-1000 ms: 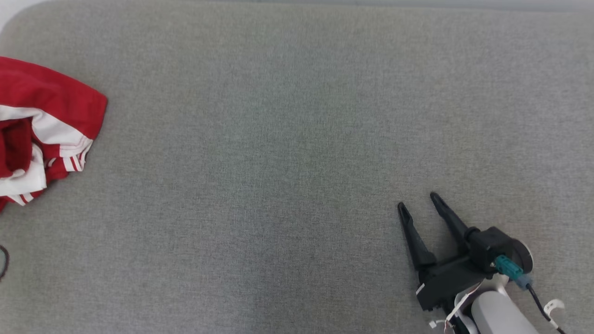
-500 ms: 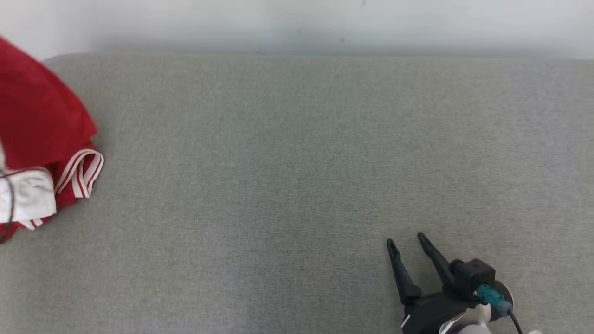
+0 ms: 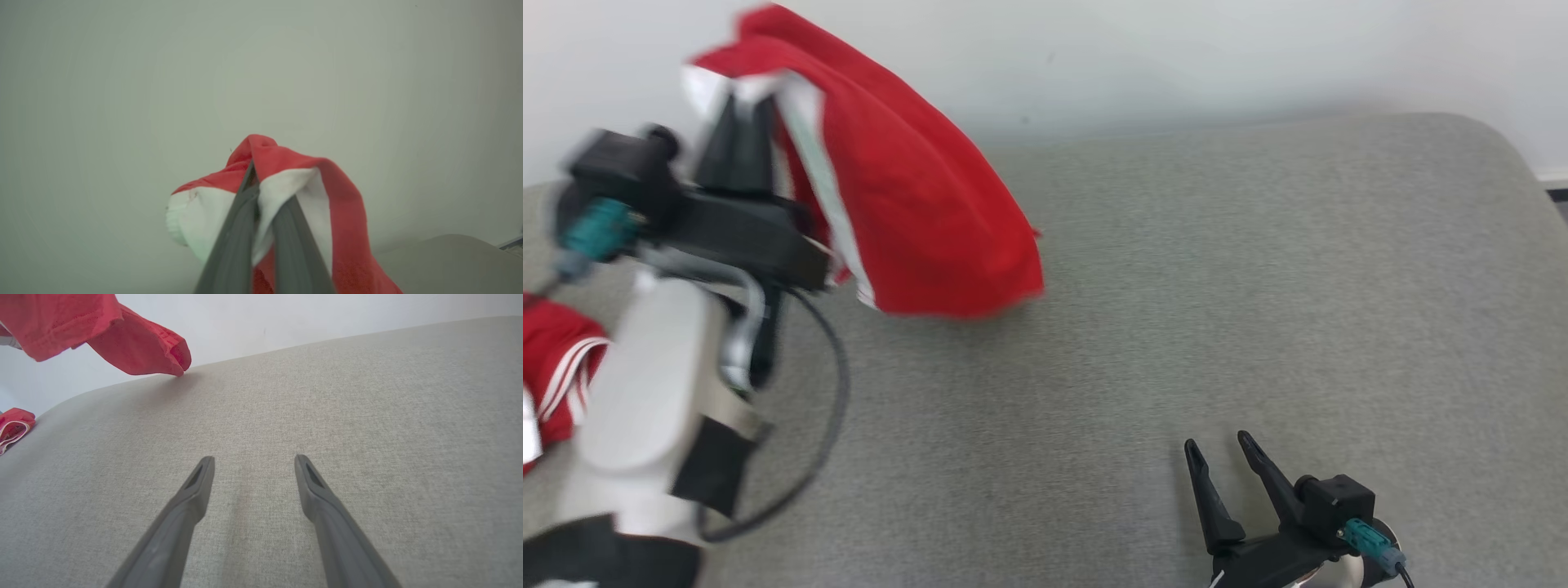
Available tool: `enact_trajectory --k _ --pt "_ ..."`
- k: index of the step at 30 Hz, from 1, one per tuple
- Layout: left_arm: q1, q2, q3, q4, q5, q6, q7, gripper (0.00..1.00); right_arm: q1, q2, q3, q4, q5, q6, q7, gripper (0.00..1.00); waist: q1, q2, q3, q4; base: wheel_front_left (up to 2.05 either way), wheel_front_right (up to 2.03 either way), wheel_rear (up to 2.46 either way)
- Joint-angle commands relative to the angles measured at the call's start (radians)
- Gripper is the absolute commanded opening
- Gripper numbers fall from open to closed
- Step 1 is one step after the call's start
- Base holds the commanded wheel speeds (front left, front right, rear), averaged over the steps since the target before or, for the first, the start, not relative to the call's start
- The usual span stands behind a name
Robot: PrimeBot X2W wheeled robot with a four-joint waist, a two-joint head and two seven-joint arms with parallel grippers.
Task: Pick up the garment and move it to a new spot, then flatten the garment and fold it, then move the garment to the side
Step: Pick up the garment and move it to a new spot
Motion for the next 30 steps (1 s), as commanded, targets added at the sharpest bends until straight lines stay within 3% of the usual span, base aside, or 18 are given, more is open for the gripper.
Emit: enact_trajectory --k 1,6,10,19,30 --pt "0.027 -0.036 -0.013 -0.009 -0.001 0.001 -0.003 0.0 0.011 0.007 0.001 0.001 0.009 -0.002 0.0 1.0 0.0 -0.0001 -0.017 -0.057 0.0 0.0 0.0" --pt "0.077 -0.188 -0.039 -0.05 -0.005 -0.007 -0.003 0.0 0.012 0.019 0.012 0.007 0.014 -0.002 0.0 1.0 0.0 -0.0001 -0.009 -0.117 0.0 0.0 0.0" --pt "0.114 -0.238 -0.032 -0.101 -0.006 -0.006 -0.003 0.0 0.015 0.023 0.007 0.008 0.01 -0.002 0.0 1.0 0.0 -0.0001 -0.002 -0.138 0.0 0.0 0.0" --pt "0.294 -0.252 0.005 -0.101 0.009 0.05 -0.003 0.0 0.002 0.026 -0.008 0.009 0.004 -0.002 0.0 1.0 0.0 -0.0001 0.009 -0.138 0.0 0.0 0.0" --pt "0.504 -0.248 0.108 0.023 0.094 0.055 -0.003 0.01 -0.004 0.027 -0.011 0.006 0.002 -0.002 0.0 1.0 0.0 -0.0001 0.015 -0.097 0.0 0.0 0.0"
